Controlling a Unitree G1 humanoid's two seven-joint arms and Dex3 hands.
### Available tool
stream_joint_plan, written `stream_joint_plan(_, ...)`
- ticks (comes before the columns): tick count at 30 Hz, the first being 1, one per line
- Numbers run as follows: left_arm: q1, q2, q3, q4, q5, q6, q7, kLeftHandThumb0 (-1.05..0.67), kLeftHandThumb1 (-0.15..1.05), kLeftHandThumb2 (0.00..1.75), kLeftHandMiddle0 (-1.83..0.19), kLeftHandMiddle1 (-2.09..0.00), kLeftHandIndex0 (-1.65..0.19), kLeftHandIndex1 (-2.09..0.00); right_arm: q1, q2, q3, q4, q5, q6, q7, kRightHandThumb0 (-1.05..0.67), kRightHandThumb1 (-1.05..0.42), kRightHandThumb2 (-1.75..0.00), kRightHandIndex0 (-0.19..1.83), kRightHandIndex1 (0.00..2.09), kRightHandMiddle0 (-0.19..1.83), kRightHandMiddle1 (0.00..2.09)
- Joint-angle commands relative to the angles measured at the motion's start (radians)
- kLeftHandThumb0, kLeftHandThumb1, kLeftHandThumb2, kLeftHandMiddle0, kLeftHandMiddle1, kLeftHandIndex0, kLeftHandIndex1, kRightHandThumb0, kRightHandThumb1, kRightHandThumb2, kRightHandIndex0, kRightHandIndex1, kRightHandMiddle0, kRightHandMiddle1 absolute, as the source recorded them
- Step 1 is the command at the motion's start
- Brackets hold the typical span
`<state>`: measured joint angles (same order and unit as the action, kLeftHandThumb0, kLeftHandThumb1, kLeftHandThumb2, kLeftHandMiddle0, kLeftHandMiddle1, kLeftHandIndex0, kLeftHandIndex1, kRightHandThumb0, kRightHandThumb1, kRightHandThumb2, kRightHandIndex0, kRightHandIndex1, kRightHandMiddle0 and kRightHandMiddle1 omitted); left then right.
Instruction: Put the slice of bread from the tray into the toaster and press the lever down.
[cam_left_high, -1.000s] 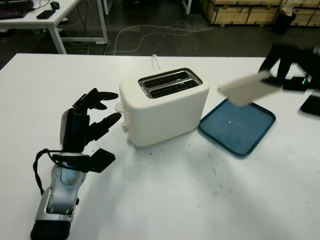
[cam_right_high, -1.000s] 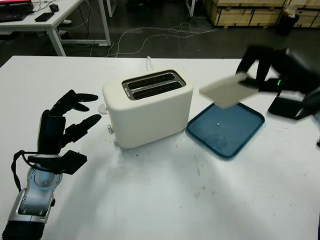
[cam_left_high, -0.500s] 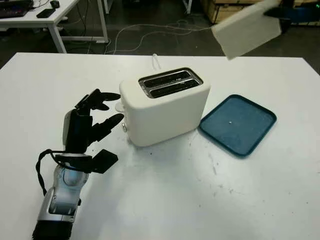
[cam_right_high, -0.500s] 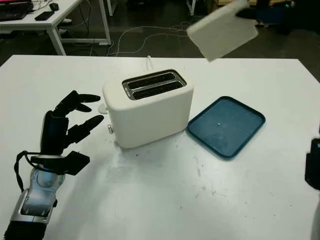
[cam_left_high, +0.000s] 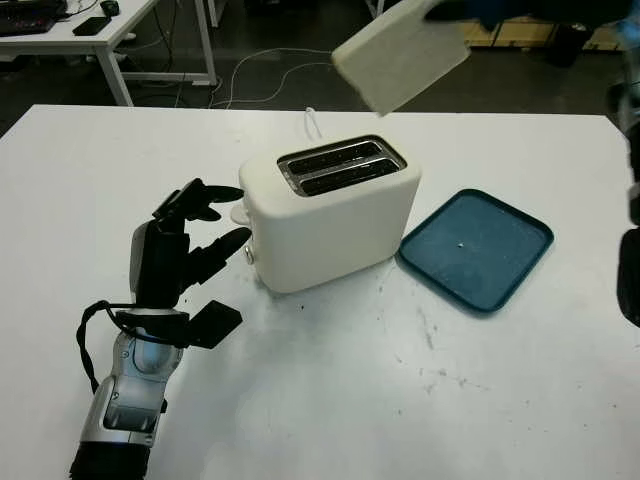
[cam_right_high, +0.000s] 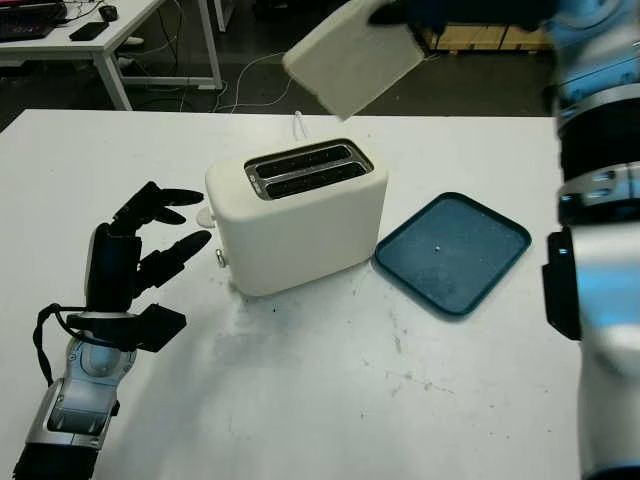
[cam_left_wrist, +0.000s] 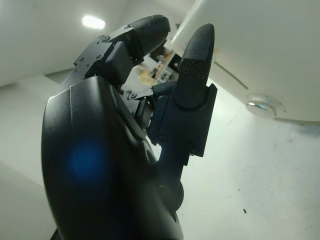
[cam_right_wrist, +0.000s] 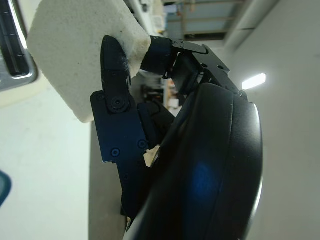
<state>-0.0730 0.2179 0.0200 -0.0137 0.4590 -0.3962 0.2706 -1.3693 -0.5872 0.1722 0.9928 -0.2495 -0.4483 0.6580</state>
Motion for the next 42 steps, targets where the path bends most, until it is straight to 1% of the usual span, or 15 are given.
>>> stream_joint_plan(1,0.009,0.003,0.004,-0.008,0.010,-0.002,0.013,-0.36,0.92,0.01,-0.43,-1.36,-0.44,-0.91,-0.041,0.017,0.007,0.030,-0.005,-0.022,-0.002,-0.40,-0.92,-0.26,1.07,1.75,0.86,1.75)
stream_joint_plan(6,0.002,0.003,0.002,0.002,0.008,-0.010,0.018,-0.36,0.92,0.01,-0.44,-1.36,-0.44,-0.91,-0.043,0.042,0.017,0.059,-0.020,-0.040,-0.013,-0.45,-0.92,-0.25,1.10,1.75,0.90,1.75)
stream_joint_plan(9,0.002,-0.001,0.000,0.000,0.010,-0.003,0.022,-0.36,0.92,0.02,-0.43,-1.36,-0.44,-0.90,-0.043,0.044,0.030,0.056,-0.038,-0.017,-0.015,-0.48,-0.92,-0.26,1.11,1.75,0.91,1.75)
stream_joint_plan(14,0.001,0.000,-0.002,0.000,0.016,0.001,0.024,-0.37,0.92,0.02,-0.44,-1.35,-0.45,-0.89,-0.040,0.047,0.033,0.056,-0.049,0.013,-0.011,-0.47,-0.92,-0.28,1.09,1.75,0.89,1.75)
stream_joint_plan(18,0.002,0.000,-0.001,0.001,0.015,-0.001,0.025,-0.36,0.92,0.02,-0.45,-1.35,-0.45,-0.89,-0.042,0.042,0.019,0.064,-0.035,-0.011,-0.012,-0.46,-0.92,-0.27,1.11,1.75,0.90,1.75)
stream_joint_plan(24,-0.002,-0.001,-0.003,0.006,0.016,-0.001,0.030,-0.37,0.92,0.02,-0.46,-1.32,-0.46,-0.88,-0.063,0.035,-0.012,0.077,0.000,-0.025,0.045,-0.46,-0.92,-0.28,1.10,1.75,0.90,1.75)
stream_joint_plan(30,-0.008,-0.002,-0.005,0.010,0.017,0.000,0.032,-0.37,0.92,0.02,-0.47,-1.32,-0.47,-0.87,-0.066,0.036,-0.011,0.084,0.001,-0.010,0.062,-0.45,-0.92,-0.28,1.10,1.75,0.88,1.75)
stream_joint_plan(33,-0.007,-0.001,-0.004,0.012,0.011,-0.003,0.029,-0.38,0.92,0.02,-0.47,-1.33,-0.47,-0.87,-0.064,0.037,0.005,0.089,-0.023,-0.005,0.043,-0.46,-0.92,-0.26,1.11,1.75,0.90,1.75)
stream_joint_plan(37,-0.006,0.002,-0.003,0.012,0.011,-0.005,0.029,-0.37,0.92,0.02,-0.47,-1.34,-0.47,-0.88,-0.064,0.043,0.023,0.090,-0.045,0.044,0.044,-0.47,-0.92,-0.28,1.11,1.75,0.90,1.75)
stream_joint_plan(42,-0.002,-0.001,-0.001,0.008,0.009,-0.007,0.031,-0.36,0.91,0.02,-0.46,-1.33,-0.47,-0.88,-0.050,0.043,0.043,0.090,-0.065,0.031,0.045,-0.45,-0.92,-0.28,1.07,1.75,0.86,1.75)
